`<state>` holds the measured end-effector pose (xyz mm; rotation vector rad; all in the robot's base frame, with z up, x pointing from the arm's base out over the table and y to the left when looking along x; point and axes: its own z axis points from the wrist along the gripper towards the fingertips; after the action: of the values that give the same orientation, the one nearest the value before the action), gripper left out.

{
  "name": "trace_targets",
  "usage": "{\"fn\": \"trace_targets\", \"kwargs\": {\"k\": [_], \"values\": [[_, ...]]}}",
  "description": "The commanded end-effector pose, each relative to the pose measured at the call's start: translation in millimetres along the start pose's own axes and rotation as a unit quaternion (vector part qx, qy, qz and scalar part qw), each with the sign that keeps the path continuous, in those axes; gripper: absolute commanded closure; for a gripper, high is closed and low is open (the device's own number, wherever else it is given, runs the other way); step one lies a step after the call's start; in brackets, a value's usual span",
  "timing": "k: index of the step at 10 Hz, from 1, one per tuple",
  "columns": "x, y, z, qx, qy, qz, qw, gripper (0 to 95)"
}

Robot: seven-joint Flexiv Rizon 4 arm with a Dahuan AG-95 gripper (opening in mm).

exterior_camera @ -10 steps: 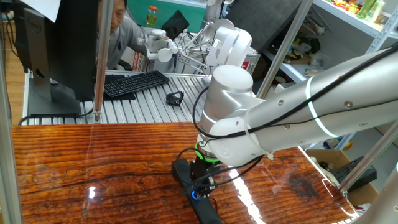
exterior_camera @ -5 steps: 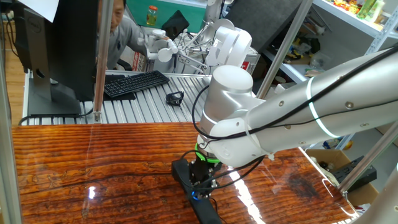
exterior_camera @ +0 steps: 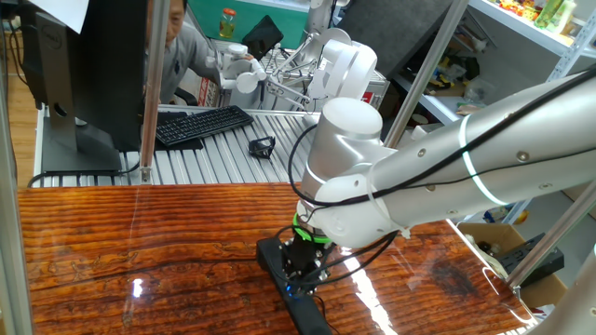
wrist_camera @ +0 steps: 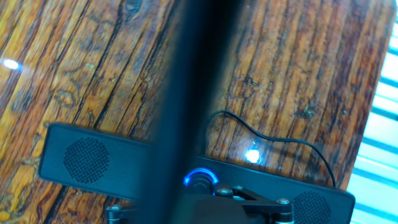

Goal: Turn the knob to decrease the volume of the speaker

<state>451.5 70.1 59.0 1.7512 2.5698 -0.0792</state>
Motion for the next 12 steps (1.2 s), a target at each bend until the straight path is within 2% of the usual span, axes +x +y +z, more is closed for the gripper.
{"fn": "trace_targets", "kwargs": {"k": [1, 7, 12], "values": [[1.4, 0.8, 0.2, 0.0, -0.001, -0.015, 0.9999, 95.0], [1.4, 0.7, 1.1, 0.003, -0.009, -0.069, 0.9976, 95.0], [1.7, 0.7, 1.0, 0.005, -0.006, -0.128, 0.9918, 95.0]]}}
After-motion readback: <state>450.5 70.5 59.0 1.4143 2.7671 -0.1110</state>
